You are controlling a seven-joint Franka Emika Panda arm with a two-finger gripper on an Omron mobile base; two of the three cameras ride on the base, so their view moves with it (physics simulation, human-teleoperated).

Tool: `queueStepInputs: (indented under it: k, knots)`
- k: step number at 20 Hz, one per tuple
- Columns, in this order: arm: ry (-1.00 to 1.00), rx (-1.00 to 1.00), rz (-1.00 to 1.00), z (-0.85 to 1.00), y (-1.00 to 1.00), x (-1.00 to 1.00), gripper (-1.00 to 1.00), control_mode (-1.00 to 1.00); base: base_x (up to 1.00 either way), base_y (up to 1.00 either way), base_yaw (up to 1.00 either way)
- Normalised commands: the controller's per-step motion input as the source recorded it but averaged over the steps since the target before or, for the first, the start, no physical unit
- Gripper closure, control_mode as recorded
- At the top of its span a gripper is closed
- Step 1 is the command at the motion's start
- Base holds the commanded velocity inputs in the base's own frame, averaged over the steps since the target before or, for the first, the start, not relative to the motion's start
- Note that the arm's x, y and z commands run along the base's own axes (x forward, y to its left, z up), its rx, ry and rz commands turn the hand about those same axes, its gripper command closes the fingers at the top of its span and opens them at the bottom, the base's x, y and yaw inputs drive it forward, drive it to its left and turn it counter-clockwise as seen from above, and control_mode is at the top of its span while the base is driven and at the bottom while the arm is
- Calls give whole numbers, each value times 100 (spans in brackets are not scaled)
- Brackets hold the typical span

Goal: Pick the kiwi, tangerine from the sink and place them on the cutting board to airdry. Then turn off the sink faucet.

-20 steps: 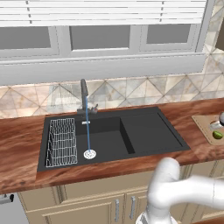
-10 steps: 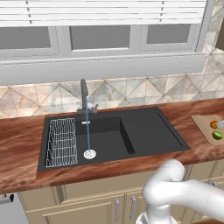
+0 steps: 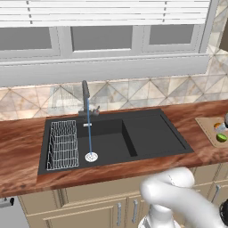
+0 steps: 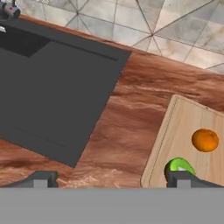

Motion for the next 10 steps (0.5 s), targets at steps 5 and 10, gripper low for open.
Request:
queueStepInputs:
  k: [5,10]
  knots:
    - [-1,1,0,89,40,-44,-100,-100,0,0,0]
    - [9,8,10,97,4,-22,-100,-100,0,0,0]
